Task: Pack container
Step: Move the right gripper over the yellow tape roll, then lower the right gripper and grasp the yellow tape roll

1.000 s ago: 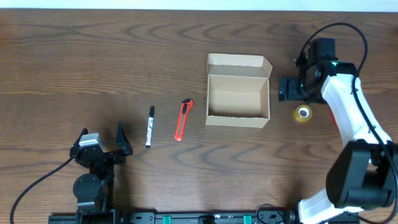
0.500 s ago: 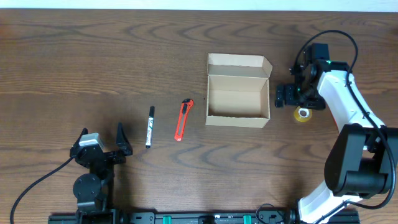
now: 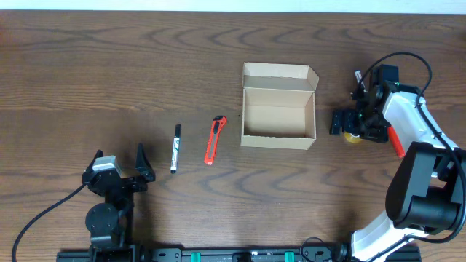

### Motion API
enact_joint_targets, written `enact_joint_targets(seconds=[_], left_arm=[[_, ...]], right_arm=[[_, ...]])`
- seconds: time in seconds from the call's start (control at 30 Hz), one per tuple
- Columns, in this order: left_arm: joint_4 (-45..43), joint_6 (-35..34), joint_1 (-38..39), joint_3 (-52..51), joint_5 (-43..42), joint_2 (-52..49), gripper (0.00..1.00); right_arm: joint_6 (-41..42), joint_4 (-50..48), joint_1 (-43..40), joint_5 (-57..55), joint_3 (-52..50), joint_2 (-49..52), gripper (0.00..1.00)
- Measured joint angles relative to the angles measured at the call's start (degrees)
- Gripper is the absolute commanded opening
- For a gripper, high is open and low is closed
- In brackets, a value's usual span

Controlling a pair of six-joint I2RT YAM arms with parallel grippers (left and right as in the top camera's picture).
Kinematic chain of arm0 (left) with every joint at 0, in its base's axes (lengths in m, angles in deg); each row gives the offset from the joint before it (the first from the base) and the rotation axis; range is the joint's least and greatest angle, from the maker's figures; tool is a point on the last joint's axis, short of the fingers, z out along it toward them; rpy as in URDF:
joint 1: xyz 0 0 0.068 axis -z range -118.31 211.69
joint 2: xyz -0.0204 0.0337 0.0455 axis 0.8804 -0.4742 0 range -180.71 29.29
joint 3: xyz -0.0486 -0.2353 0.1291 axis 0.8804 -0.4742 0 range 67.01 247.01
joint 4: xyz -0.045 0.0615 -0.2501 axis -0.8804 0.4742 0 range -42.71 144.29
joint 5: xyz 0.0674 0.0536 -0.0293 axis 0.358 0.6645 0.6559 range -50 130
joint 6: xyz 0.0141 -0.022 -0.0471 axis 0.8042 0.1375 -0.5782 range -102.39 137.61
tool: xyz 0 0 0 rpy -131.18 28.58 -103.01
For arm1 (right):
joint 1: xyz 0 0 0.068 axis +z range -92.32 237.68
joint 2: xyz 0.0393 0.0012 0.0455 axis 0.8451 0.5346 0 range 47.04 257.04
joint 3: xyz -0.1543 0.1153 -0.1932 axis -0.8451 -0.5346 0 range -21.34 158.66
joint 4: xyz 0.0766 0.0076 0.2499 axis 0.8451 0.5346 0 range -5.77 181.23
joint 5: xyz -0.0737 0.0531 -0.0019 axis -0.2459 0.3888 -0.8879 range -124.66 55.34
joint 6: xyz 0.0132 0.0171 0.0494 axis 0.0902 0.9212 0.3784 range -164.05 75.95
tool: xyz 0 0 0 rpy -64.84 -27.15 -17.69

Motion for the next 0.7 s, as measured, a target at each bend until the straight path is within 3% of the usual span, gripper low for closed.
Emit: enact_joint_targets(seconds=[0.7], left_arm=[[0.0, 0.0, 0.0, 0.0, 0.0, 0.0, 0.95]], right_arm=[[-4.17, -3.28, 2.14, 2.73, -0.07, 0.0, 0.99]])
